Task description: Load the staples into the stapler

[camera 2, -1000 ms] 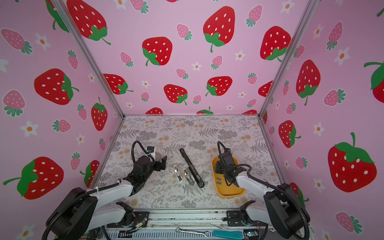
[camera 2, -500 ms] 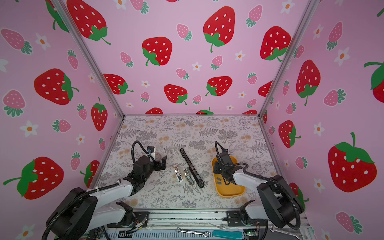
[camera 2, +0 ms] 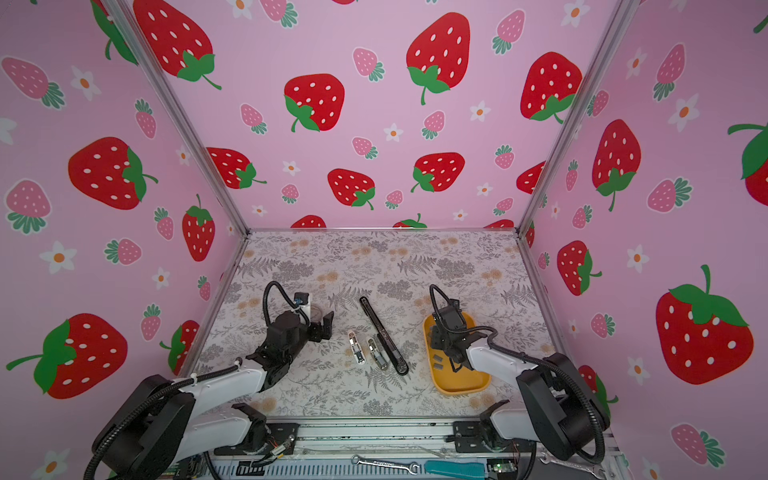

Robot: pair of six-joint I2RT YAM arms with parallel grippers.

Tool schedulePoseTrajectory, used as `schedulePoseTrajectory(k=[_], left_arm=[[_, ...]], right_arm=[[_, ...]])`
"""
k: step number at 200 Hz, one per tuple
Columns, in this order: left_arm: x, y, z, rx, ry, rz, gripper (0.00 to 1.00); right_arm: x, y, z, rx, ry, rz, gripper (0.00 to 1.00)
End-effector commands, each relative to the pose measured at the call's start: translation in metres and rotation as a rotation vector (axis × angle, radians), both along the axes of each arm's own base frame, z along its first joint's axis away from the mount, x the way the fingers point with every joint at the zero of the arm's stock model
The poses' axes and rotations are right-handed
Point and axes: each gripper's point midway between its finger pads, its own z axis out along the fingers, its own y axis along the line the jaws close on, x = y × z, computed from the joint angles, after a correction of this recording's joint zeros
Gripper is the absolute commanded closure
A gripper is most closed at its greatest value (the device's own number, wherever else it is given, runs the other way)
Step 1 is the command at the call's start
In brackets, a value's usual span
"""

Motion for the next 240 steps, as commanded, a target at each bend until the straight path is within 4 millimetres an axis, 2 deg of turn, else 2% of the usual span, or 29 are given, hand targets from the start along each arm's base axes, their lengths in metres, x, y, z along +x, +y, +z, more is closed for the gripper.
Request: schedulePoseTrajectory(k=[1, 23, 40, 89, 129, 190, 222, 240], left_arm=[[0.008, -0.005, 0.017, -0.015, -0.041, -0.004, 0.01], [0.008, -0.005, 0.017, -0.015, -0.04, -0.005, 0.01], [0.008, -0.005, 0.016, -0.013, -0.039, -0.004, 0.01], [0.01, -0.005, 0.016, -0.013, -0.039, -0.004, 0.01], [0.01, -0.006, 0.016, -0.013, -0.038, -0.006, 0.01], [0.01, -0.006, 0.016, -0.011, -0.036, -0.008, 0.01], [0.01, -0.006, 0.016, -0.011, -0.035, -0.008, 0.01], [0.01, -0.006, 0.016, -0.011, -0.036, -0.008, 0.01]], right_arm=[[-0.012, -0.002, -0.003, -0.005, 0.024, 0.019, 0.69], [-0.011, 0.018, 0.015, 0.038, -0.041, 0.091, 0.67], [-0.012, 0.023, 0.021, 0.022, -0.052, 0.11, 0.63], [-0.017, 0.021, 0.004, -0.023, 0.001, 0.117, 0.61], [-0.016, 0.031, -0.003, -0.012, 0.016, 0.151, 0.62], [-0.009, 0.017, -0.016, -0.104, 0.036, 0.079, 0.6], [-0.011, 0.007, -0.023, -0.151, 0.062, 0.038, 0.7], [-0.012, 0.003, -0.022, -0.157, 0.058, 0.024, 0.72]])
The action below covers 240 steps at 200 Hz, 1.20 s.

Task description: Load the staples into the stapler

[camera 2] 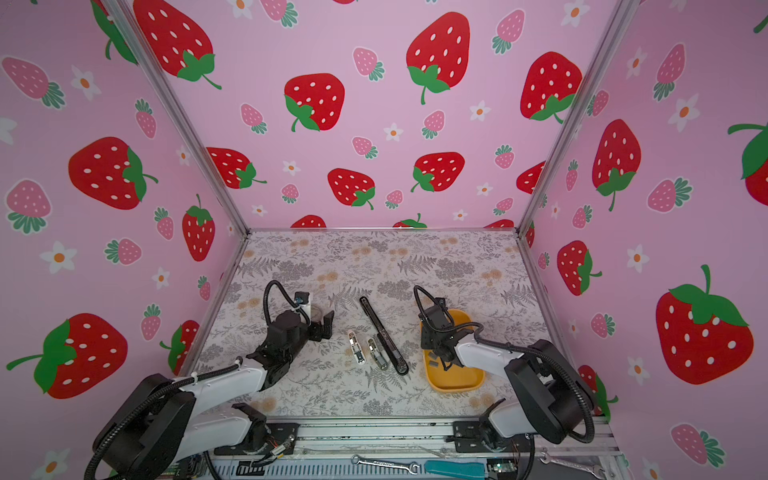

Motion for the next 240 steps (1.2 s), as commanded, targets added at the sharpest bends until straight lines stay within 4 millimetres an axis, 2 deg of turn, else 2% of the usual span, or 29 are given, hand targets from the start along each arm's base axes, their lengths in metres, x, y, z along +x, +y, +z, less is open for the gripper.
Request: schedulePoseTrajectory(k=[1, 31, 47, 66, 105, 133, 159, 169, 190, 231, 240], left_arm=[[0.009, -0.005, 0.015, -0.011, -0.037, -0.005, 0.01], [0.009, -0.006, 0.016, -0.011, -0.038, -0.007, 0.01], [0.009, -0.006, 0.015, -0.011, -0.036, -0.008, 0.01], [0.009, -0.006, 0.014, -0.009, -0.034, -0.007, 0.01], [0.009, -0.006, 0.014, -0.011, -0.034, -0.008, 0.01], [0.009, -0.006, 0.014, -0.009, -0.034, -0.01, 0.01], [0.009, -0.006, 0.014, -0.008, -0.032, -0.012, 0.01], [0.009, -0.007, 0.014, -0.009, -0.033, -0.011, 0.01], [0.01, -0.007, 0.014, -0.009, -0.031, -0.011, 0.01], [0.01, -0.007, 0.014, -0.004, -0.03, -0.013, 0.01], [0.01, -0.007, 0.013, -0.005, -0.029, -0.012, 0.01]], right_arm=[[-0.017, -0.026, -0.018, -0.097, 0.073, -0.055, 0.72], [-0.018, -0.027, -0.008, -0.066, 0.044, -0.074, 0.73], [-0.016, -0.018, 0.0, -0.006, 0.016, -0.04, 0.72], [-0.013, -0.002, 0.013, 0.073, -0.021, 0.008, 0.63], [-0.006, 0.005, 0.02, 0.105, -0.055, 0.011, 0.49], [-0.002, 0.006, 0.011, 0.097, -0.046, -0.003, 0.22], [0.001, 0.007, 0.0, 0.069, -0.021, -0.012, 0.11], [0.002, 0.007, -0.006, 0.055, -0.008, -0.012, 0.0], [0.003, 0.009, -0.013, 0.036, 0.008, -0.005, 0.01], [-0.002, -0.002, -0.025, -0.048, 0.05, -0.028, 0.0], [-0.004, -0.005, -0.025, -0.068, 0.053, -0.034, 0.03]])
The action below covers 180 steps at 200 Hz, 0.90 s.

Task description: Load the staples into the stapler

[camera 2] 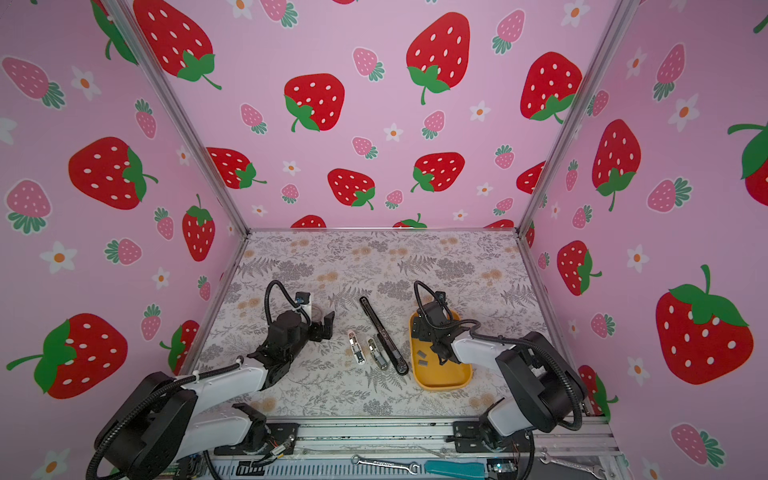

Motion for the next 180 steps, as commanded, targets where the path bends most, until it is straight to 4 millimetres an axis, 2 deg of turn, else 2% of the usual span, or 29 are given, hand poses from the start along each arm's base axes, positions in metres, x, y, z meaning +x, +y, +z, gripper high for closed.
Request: schedulePoseTrajectory(k=[1, 32, 67, 93, 112, 123, 136, 180], left_arm=[[0.01, -0.006, 0.016, -0.008, -0.038, -0.008, 0.01], [0.01, -0.006, 0.016, -0.008, -0.037, -0.008, 0.01], [0.009, -0.007, 0.015, -0.006, -0.035, -0.011, 0.01], [0.01, -0.004, 0.016, -0.002, -0.038, 0.003, 0.01], [0.012, -0.002, 0.016, 0.004, -0.039, 0.017, 0.01], [0.013, 0.0, 0.017, 0.01, -0.039, 0.033, 0.01], [0.015, 0.004, 0.018, 0.016, -0.036, 0.057, 0.01], [0.029, 0.009, 0.025, 0.066, -0.017, 0.108, 0.01]], right_arm=[[-0.029, -0.018, -0.032, -0.1, 0.144, -0.006, 0.04], [-0.039, -0.025, -0.03, -0.109, 0.155, -0.019, 0.23], [-0.044, -0.026, -0.021, -0.074, 0.133, -0.019, 0.32], [-0.038, -0.023, 0.001, -0.054, 0.078, -0.011, 0.39], [-0.034, -0.01, 0.021, -0.001, 0.027, 0.048, 0.42], [-0.032, 0.001, 0.034, 0.04, -0.007, 0.096, 0.53], [-0.032, 0.013, 0.043, 0.094, -0.031, 0.141, 0.56], [-0.032, 0.039, 0.042, 0.18, -0.016, 0.226, 0.56]])
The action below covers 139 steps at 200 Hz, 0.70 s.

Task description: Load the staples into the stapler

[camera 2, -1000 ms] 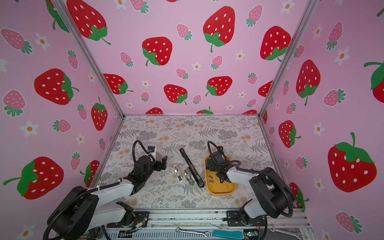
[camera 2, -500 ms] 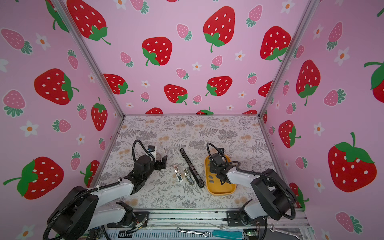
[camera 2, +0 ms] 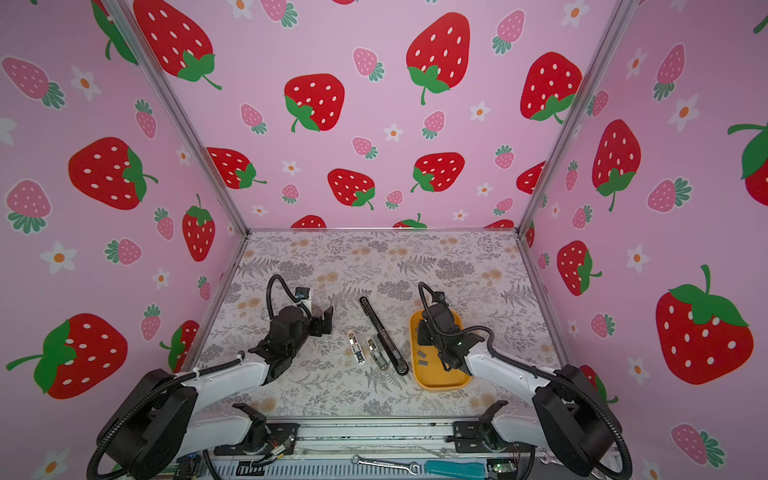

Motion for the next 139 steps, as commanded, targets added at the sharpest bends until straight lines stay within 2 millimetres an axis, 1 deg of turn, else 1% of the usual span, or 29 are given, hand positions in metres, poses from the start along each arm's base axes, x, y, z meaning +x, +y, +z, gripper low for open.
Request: schedulePoseTrajectory(k=[1, 13, 25, 40, 49, 53, 76, 102, 116, 139], left_arm=[[0.014, 0.003, 0.015, 0.033, -0.016, 0.045, 0.01], [0.019, 0.001, 0.018, 0.038, -0.022, 0.041, 0.01], [0.024, -0.001, 0.021, 0.048, -0.029, 0.042, 0.01], [0.03, -0.001, 0.024, 0.067, -0.034, 0.051, 0.01], [0.034, 0.0, 0.025, 0.078, -0.036, 0.059, 0.01], [0.035, 0.0, 0.026, 0.08, -0.038, 0.063, 0.01], [0.043, -0.002, 0.034, 0.092, -0.059, 0.069, 0.01], [0.051, -0.004, 0.04, 0.1, -0.075, 0.071, 0.01], [0.055, -0.006, 0.04, 0.099, -0.081, 0.069, 0.01], [0.059, -0.009, 0.039, 0.094, -0.087, 0.068, 0.01]], right_arm=[[-0.004, 0.016, -0.006, 0.033, 0.022, 0.077, 0.56], [-0.001, 0.017, -0.011, 0.019, 0.037, 0.078, 0.56], [0.0, 0.016, -0.015, 0.008, 0.049, 0.077, 0.54], [0.002, 0.009, -0.019, -0.01, 0.058, 0.06, 0.49], [0.003, 0.007, -0.02, -0.016, 0.056, 0.053, 0.49], [0.003, 0.005, -0.021, -0.019, 0.055, 0.048, 0.44], [0.009, 0.001, -0.02, -0.058, 0.048, 0.047, 0.35], [0.017, -0.002, -0.02, -0.111, 0.043, 0.042, 0.18], [0.019, -0.003, -0.024, -0.138, 0.05, 0.042, 0.07], [0.02, -0.003, -0.034, -0.169, 0.075, 0.057, 0.01]])
